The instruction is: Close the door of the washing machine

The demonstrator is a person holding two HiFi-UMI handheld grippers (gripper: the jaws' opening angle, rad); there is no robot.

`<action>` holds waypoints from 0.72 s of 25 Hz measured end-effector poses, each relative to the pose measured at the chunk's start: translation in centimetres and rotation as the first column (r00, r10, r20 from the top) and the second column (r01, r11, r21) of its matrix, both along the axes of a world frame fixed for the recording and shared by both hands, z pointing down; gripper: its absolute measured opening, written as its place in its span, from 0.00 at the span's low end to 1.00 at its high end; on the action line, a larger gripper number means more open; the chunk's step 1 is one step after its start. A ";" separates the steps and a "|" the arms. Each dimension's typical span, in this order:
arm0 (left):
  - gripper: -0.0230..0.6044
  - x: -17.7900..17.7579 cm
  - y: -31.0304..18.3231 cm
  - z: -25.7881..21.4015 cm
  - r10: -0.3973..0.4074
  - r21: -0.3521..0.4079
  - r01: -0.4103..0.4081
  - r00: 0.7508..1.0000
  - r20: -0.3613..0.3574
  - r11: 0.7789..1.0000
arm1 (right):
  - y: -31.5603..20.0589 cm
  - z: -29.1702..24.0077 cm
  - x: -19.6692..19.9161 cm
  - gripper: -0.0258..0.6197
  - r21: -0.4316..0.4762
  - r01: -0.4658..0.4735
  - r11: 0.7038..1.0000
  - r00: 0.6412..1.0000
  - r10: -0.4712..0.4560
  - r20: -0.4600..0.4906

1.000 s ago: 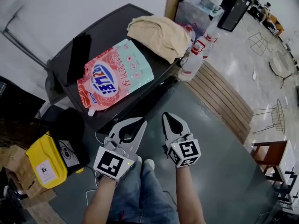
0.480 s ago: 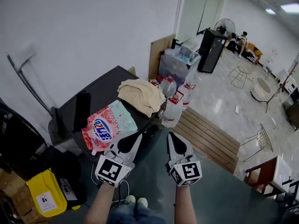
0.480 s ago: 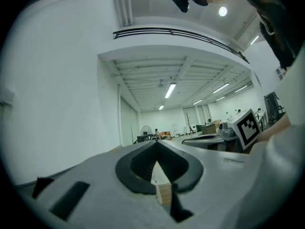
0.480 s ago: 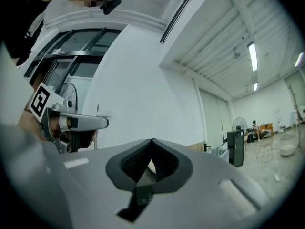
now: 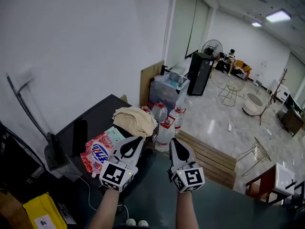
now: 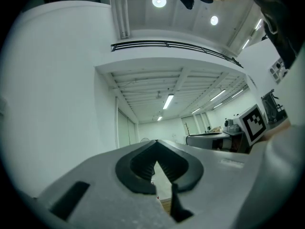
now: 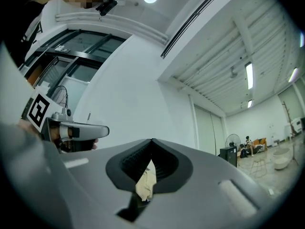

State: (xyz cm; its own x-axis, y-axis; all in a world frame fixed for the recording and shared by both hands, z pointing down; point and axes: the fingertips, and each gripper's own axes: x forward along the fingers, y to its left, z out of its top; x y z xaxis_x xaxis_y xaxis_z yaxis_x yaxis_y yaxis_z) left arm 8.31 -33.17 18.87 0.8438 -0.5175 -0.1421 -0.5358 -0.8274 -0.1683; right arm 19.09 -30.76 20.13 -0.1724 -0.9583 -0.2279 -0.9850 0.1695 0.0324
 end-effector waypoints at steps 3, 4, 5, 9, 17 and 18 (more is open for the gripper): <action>0.03 0.0 -0.1 -0.1 0.007 0.001 -0.007 1.000 -0.009 1.000 | 0.1 -0.2 0.0 0.06 0.001 -0.014 1.000 1.000 0.014 -0.005; 0.03 -0.1 -0.1 -0.1 0.008 0.001 -0.008 1.000 -0.008 1.000 | 0.2 -0.1 0.0 0.06 -0.002 -0.019 1.000 1.000 0.019 -0.005; 0.03 -0.1 -0.2 0.0 0.008 0.000 -0.008 1.000 -0.008 1.000 | 0.2 0.1 0.1 0.06 -0.005 -0.024 1.000 1.000 0.024 -0.004; 0.03 -0.4 -0.4 0.4 0.007 -0.005 -0.007 1.000 -0.006 1.000 | 0.7 0.8 0.9 0.06 -0.018 -0.055 0.998 0.998 0.055 0.004; 0.03 -0.8 -0.4 0.6 0.005 -0.009 -0.005 1.000 0.005 1.000 | 1.2 2.0 2.2 0.06 -0.050 -0.102 0.993 0.994 0.104 0.022; 0.03 -0.9 -0.3 0.7 0.005 -0.010 -0.005 1.000 0.008 1.000 | 1.3 2.1 2.3 0.06 -0.052 -0.108 0.993 0.994 0.110 0.022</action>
